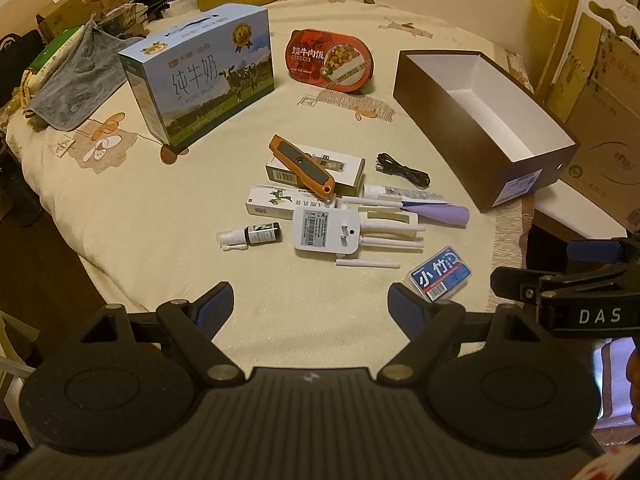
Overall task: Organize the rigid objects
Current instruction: 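Grasp the small brown bottle with the left tool while the right tool grasps the blue floss box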
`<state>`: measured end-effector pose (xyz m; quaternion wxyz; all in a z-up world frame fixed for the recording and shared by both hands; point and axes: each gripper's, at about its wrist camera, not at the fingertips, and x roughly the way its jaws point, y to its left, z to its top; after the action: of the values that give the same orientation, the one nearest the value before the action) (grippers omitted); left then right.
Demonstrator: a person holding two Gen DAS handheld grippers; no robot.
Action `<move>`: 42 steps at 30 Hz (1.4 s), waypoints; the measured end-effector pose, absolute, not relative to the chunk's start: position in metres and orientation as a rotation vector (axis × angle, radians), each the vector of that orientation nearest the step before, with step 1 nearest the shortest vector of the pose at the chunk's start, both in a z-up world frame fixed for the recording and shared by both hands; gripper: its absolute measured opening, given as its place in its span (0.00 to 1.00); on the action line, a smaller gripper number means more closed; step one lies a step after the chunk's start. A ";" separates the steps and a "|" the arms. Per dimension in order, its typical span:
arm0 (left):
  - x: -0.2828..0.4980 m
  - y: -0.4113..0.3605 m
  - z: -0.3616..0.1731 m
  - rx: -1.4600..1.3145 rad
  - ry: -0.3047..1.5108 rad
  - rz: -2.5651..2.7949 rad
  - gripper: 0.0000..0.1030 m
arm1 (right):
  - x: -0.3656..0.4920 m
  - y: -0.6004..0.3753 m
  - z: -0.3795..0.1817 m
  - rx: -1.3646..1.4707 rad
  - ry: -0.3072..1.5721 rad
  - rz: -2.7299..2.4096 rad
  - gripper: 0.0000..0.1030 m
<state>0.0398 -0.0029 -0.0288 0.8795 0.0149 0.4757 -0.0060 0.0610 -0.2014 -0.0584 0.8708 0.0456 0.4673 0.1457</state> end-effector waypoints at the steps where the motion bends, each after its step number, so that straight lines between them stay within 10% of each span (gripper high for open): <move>1: 0.042 -0.003 -0.030 0.032 0.994 -0.013 0.79 | 0.063 -0.202 -0.060 0.097 0.978 0.305 0.98; 42: 0.129 0.012 -0.145 0.037 1.167 0.016 0.79 | 0.136 -0.201 -0.189 0.023 1.083 0.377 0.98</move>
<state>0.1294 0.0124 -0.1447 0.8343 0.0174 0.5510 0.0074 0.1362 -0.2008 -0.1885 0.8400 0.0106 0.5122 0.1784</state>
